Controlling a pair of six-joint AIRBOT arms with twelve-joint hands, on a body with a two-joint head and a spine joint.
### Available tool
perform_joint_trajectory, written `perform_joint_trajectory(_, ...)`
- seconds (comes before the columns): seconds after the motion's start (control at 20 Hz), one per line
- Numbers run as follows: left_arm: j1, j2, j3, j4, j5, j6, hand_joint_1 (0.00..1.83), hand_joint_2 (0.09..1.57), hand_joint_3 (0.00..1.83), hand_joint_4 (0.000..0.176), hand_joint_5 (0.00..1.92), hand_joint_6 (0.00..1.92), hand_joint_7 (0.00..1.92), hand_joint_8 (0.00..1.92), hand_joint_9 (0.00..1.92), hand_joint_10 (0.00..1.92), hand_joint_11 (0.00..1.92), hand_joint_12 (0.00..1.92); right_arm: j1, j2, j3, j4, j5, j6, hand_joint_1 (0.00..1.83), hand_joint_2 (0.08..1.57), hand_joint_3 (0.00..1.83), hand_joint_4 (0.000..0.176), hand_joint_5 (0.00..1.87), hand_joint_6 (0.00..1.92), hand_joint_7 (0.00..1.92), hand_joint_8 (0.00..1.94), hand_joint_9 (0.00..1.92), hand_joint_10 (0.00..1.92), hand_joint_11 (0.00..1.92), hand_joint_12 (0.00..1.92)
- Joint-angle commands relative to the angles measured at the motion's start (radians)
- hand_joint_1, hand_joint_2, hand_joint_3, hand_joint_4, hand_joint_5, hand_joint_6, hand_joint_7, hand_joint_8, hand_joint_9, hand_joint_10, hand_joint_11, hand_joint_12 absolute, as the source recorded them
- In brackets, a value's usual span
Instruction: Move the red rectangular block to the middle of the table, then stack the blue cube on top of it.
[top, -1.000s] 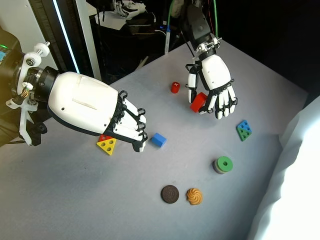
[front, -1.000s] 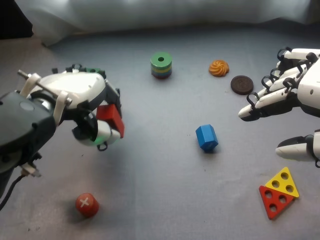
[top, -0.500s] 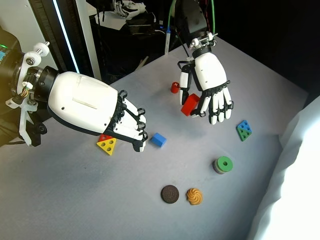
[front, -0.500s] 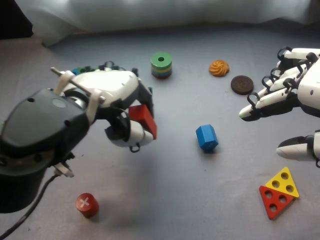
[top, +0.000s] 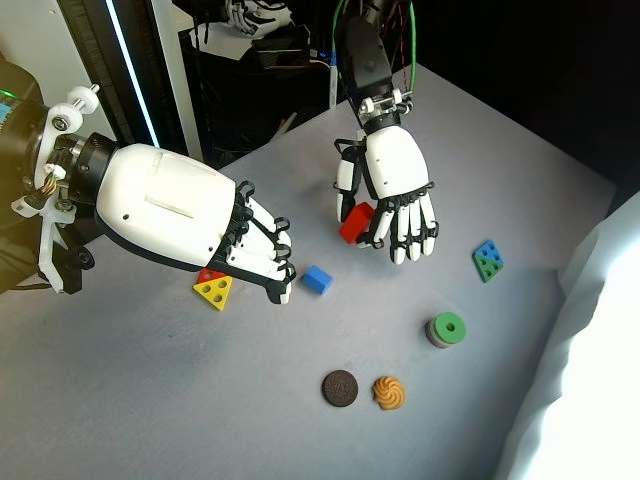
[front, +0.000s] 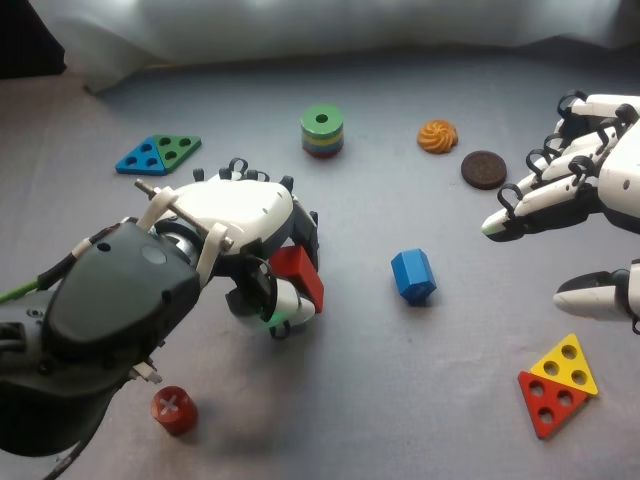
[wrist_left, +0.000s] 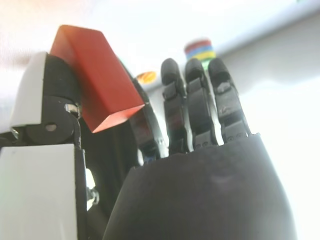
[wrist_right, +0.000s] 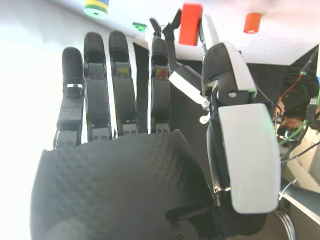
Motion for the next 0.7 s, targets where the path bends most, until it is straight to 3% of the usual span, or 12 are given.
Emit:
perform_joint_trajectory(0.0, 0.000, 0.004, 0.003, 0.058, -0.052, -0.008, 0.99, 1.14, 0.00, 0.162, 0.92, 1.07, 0.40, 0.00, 0.25, 0.00, 0.00, 0.39, 0.005, 0.010, -0.002, -0.002, 0.135, 0.009, 0.44, 1.22, 0.00, 0.000, 0.50, 0.00, 0.52, 0.00, 0.48, 0.00, 0.01, 1.01)
perform_joint_trajectory(0.1, 0.018, -0.003, 0.012, 0.079, -0.053, -0.023, 1.01, 1.14, 0.00, 0.119, 0.93, 1.07, 0.40, 0.01, 0.26, 0.00, 0.00, 0.41, -0.008, 0.007, -0.002, 0.017, 0.172, 0.015, 0.44, 1.22, 0.00, 0.000, 0.50, 0.00, 0.52, 0.00, 0.48, 0.01, 0.01, 1.02)
perform_joint_trajectory(0.15, 0.024, -0.006, 0.016, 0.089, -0.053, -0.033, 1.02, 1.14, 0.00, 0.110, 0.94, 1.05, 0.41, 0.01, 0.26, 0.00, 0.00, 0.42, -0.008, 0.005, -0.001, 0.040, 0.174, 0.015, 0.42, 1.22, 0.00, 0.000, 0.50, 0.00, 0.52, 0.00, 0.48, 0.01, 0.00, 1.02)
perform_joint_trajectory(0.25, 0.037, -0.012, 0.026, 0.108, -0.053, -0.047, 1.02, 1.14, 0.00, 0.116, 0.93, 1.06, 0.41, 0.00, 0.26, 0.00, 0.00, 0.41, -0.008, 0.003, -0.001, 0.073, 0.195, 0.015, 0.42, 1.22, 0.00, 0.000, 0.50, 0.00, 0.52, 0.00, 0.48, 0.00, 0.00, 1.02)
perform_joint_trajectory(0.3, 0.041, -0.014, 0.031, 0.119, -0.053, -0.053, 1.02, 1.14, 0.00, 0.104, 0.92, 1.07, 0.40, 0.00, 0.26, 0.00, 0.00, 0.41, -0.008, 0.002, -0.001, 0.086, 0.211, 0.015, 0.43, 1.22, 0.00, 0.000, 0.51, 0.01, 0.53, 0.01, 0.49, 0.01, 0.01, 1.03)
perform_joint_trajectory(0.35, 0.043, -0.015, 0.033, 0.123, -0.053, -0.056, 1.01, 1.14, 0.00, 0.111, 0.92, 1.08, 0.40, 0.00, 0.26, 0.00, 0.00, 0.42, -0.008, 0.002, -0.001, 0.087, 0.221, 0.014, 0.42, 1.22, 0.00, 0.000, 0.51, 0.01, 0.54, 0.01, 0.49, 0.01, 0.01, 1.03)
perform_joint_trajectory(0.5, 0.048, -0.017, 0.037, 0.128, -0.053, -0.057, 1.02, 1.14, 0.00, 0.108, 0.92, 1.07, 0.40, 0.00, 0.26, 0.00, 0.00, 0.43, -0.008, 0.000, -0.001, 0.088, 0.236, 0.009, 0.43, 1.22, 0.00, 0.000, 0.51, 0.00, 0.54, 0.00, 0.50, 0.01, 0.01, 1.03)
perform_joint_trajectory(0.6, 0.048, -0.018, 0.037, 0.130, -0.053, -0.057, 1.01, 1.14, 0.00, 0.132, 0.92, 1.07, 0.39, 0.00, 0.25, 0.00, 0.00, 0.41, -0.008, -0.002, -0.001, 0.088, 0.242, 0.002, 0.44, 1.22, 0.00, 0.000, 0.52, 0.00, 0.53, 0.00, 0.49, 0.00, 0.02, 1.03)
perform_joint_trajectory(0.65, 0.048, -0.019, 0.036, 0.130, -0.053, -0.057, 1.01, 1.14, 0.00, 0.134, 0.92, 1.07, 0.39, 0.00, 0.25, 0.00, 0.00, 0.41, -0.008, -0.002, -0.001, 0.088, 0.243, 0.002, 0.44, 1.22, 0.00, 0.000, 0.52, 0.00, 0.53, 0.00, 0.49, 0.00, 0.02, 1.03)
